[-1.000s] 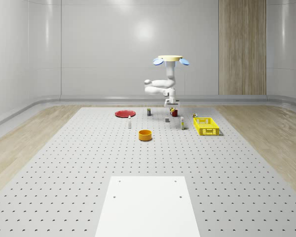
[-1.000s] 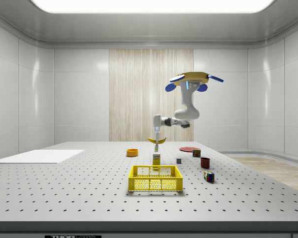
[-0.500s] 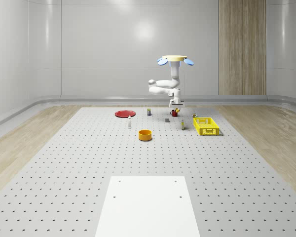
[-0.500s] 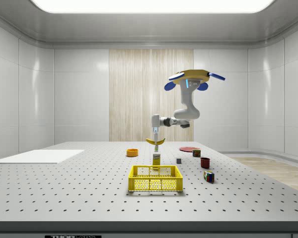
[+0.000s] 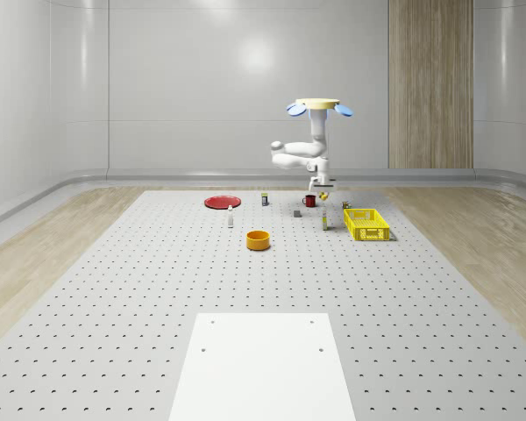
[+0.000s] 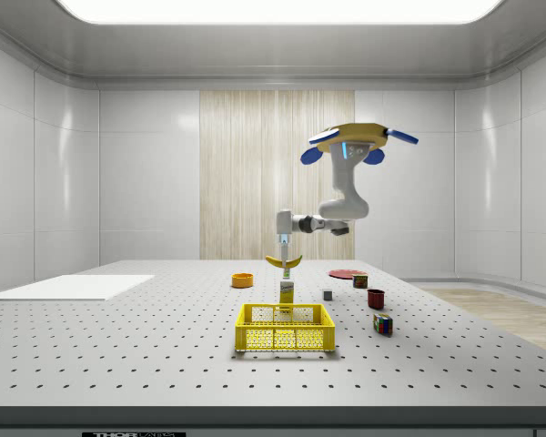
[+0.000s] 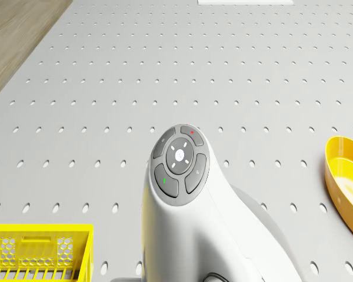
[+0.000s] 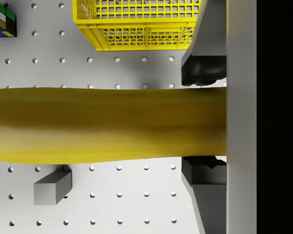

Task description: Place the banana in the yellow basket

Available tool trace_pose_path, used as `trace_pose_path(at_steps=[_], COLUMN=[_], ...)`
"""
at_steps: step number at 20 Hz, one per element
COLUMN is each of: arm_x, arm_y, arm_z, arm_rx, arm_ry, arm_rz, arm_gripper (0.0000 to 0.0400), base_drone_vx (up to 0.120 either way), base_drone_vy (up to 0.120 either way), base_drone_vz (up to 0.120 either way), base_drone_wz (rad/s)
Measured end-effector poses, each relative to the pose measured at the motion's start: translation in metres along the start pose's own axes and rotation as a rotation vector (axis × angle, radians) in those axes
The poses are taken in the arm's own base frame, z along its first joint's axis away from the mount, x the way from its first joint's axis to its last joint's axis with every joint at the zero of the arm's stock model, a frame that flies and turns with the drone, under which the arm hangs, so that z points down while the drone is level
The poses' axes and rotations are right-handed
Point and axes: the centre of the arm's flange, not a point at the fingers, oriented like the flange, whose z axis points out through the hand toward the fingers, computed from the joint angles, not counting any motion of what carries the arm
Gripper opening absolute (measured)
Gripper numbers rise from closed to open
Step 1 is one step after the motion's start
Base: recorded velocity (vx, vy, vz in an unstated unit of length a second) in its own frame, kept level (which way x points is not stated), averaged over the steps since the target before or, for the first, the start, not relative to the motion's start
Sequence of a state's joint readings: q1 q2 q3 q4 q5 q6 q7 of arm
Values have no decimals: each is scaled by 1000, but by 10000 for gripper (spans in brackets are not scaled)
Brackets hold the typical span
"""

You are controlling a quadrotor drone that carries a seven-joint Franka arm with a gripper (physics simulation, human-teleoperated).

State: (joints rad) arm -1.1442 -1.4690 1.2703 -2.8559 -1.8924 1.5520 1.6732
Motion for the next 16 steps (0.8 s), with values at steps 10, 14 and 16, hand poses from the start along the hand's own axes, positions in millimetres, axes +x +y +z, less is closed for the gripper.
trace_pose_path(at_steps=[10, 14, 16], arm_x=[0, 0, 0], arm_y=[0, 0, 0], arm_z=[0, 0, 0], arm_rx=[0, 0, 0], arm_ry=[0, 0, 0], arm_rz=[0, 0, 0], arm_gripper=[201, 201, 201], base_drone_vx=[0, 0, 0], base_drone_vy=[120, 120, 120], base_drone_vz=[0, 0, 0], base_drone_wz=[0, 0, 0])
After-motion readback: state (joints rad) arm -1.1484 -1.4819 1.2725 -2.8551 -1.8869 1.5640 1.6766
